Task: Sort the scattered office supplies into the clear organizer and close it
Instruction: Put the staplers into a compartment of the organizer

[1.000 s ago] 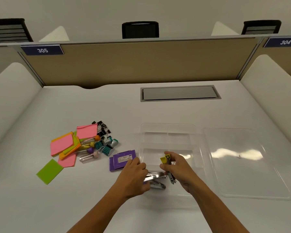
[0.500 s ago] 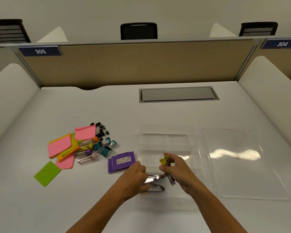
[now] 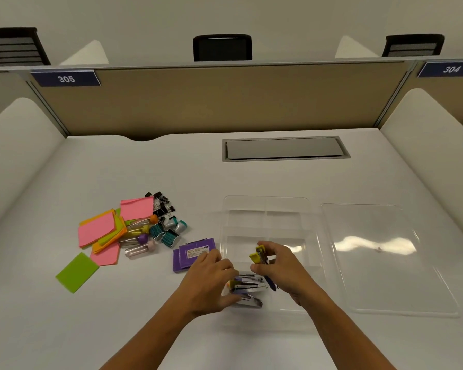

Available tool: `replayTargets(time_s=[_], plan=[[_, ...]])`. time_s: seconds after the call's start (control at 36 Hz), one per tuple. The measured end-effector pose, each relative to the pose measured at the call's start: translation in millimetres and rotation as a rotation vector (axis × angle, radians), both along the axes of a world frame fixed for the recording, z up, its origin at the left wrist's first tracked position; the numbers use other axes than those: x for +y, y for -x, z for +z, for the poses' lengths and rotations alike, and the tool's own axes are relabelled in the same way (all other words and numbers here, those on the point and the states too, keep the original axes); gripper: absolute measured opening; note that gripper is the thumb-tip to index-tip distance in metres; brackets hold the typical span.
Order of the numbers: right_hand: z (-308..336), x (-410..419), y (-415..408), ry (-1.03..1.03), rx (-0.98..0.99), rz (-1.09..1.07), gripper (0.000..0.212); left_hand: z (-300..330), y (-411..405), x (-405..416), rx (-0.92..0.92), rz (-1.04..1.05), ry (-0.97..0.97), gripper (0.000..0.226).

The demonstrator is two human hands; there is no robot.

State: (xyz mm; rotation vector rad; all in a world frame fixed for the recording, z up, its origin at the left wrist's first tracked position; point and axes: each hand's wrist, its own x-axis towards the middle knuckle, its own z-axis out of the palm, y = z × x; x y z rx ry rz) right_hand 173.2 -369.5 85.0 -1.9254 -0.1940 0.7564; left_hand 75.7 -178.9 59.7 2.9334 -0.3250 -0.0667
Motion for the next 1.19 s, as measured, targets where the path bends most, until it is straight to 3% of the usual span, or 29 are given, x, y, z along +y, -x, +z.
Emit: replayTargets(time_s=[0.14, 0.22, 0.36, 0.53, 0.78, 1.19], plan=[[1, 1, 2, -0.012, -0.019, 0.020, 0.039, 3, 3, 3, -0.022, 0.067, 0.040, 0.055], [1, 0, 3, -0.016, -0.042, 0.022, 0.034, 1, 5, 5, -0.017, 0.128, 0.051, 0.047], [1, 2, 5, 0.037, -0.084, 0.067, 0.042, -3, 5, 3, -0.030, 0.244, 0.115, 0.037], [2, 8, 10, 0.141, -0.124, 0.285, 0.047, -7, 6, 0, -0.036, 0.305, 0.200, 0.037], [-8, 18, 36, 0.383, -0.329, 0.495, 0.055, -15, 12, 1, -0.095, 0.422, 0.367, 0.035], [-11, 18, 42, 0.544, -0.414, 0.594, 0.070, -31, 20, 14, -0.131, 0.565, 0.459, 0.037]])
